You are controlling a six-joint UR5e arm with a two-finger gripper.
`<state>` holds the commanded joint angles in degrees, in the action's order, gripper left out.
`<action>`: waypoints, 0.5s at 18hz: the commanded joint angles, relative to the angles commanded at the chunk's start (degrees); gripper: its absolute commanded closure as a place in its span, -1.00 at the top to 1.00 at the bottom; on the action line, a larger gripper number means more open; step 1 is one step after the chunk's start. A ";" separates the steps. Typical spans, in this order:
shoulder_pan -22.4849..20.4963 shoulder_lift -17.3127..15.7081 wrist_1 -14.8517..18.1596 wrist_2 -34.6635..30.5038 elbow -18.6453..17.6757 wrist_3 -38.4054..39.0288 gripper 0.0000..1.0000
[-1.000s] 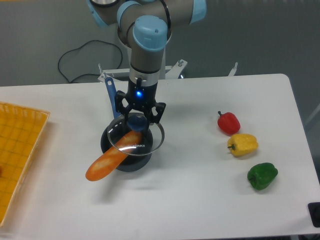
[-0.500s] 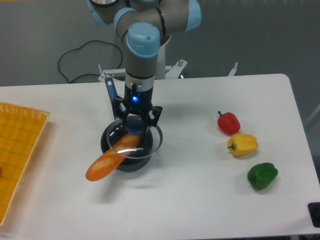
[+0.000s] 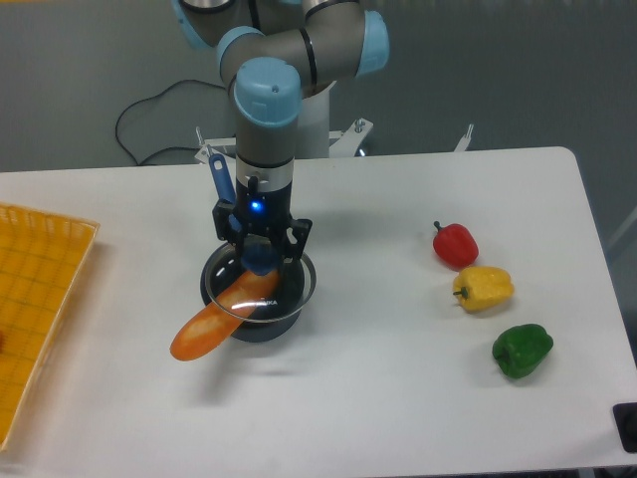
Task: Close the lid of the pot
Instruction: 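Lower the glass lid onto the saucepan rim over the baguette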
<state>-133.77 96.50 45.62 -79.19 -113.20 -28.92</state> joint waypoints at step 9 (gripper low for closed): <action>0.79 0.53 -0.17 -0.17 0.00 0.79 -0.41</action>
<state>-132.98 97.03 45.44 -79.36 -113.20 -28.13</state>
